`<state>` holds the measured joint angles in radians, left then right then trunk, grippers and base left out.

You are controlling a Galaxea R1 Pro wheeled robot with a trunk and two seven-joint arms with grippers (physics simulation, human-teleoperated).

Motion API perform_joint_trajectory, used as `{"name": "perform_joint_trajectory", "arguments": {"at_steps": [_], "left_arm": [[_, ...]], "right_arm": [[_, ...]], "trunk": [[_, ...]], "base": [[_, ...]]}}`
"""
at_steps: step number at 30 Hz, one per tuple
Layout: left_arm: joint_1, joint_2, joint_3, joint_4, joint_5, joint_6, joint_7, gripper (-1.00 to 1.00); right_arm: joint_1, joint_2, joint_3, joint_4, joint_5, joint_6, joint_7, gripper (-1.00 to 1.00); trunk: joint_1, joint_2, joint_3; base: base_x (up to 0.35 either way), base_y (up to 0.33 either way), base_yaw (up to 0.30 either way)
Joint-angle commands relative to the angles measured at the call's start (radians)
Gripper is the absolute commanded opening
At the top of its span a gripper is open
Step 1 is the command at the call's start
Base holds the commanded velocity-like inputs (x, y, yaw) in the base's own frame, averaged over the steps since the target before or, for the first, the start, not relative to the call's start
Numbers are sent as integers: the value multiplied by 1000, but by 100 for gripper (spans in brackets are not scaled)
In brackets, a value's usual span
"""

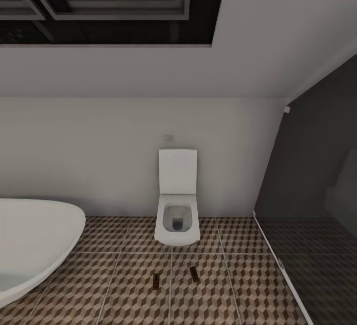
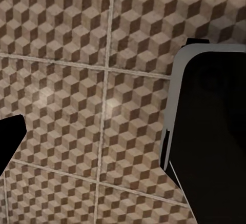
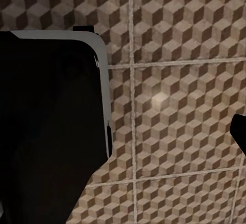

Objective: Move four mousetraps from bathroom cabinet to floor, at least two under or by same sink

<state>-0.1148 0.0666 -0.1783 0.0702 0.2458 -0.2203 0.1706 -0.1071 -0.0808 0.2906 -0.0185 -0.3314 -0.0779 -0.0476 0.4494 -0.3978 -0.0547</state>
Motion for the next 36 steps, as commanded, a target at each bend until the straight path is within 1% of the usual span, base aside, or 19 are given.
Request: {"name": "perform_joint_trajectory", "arguments": {"at_steps": [1,36], "left_arm": [[-2,0,-9,4,8,-7,0,100],[-2,-1,-9,0,6,-11,-3,100]], "right_arm": [[-1,1,8,0,-8,-2,-2,100],[0,10,7,-34,-9,-15,0,100]], "trunk": [[1,-2,-2],[1,-2,-2]], "base": [[0,0,0],[0,0,0]]}}
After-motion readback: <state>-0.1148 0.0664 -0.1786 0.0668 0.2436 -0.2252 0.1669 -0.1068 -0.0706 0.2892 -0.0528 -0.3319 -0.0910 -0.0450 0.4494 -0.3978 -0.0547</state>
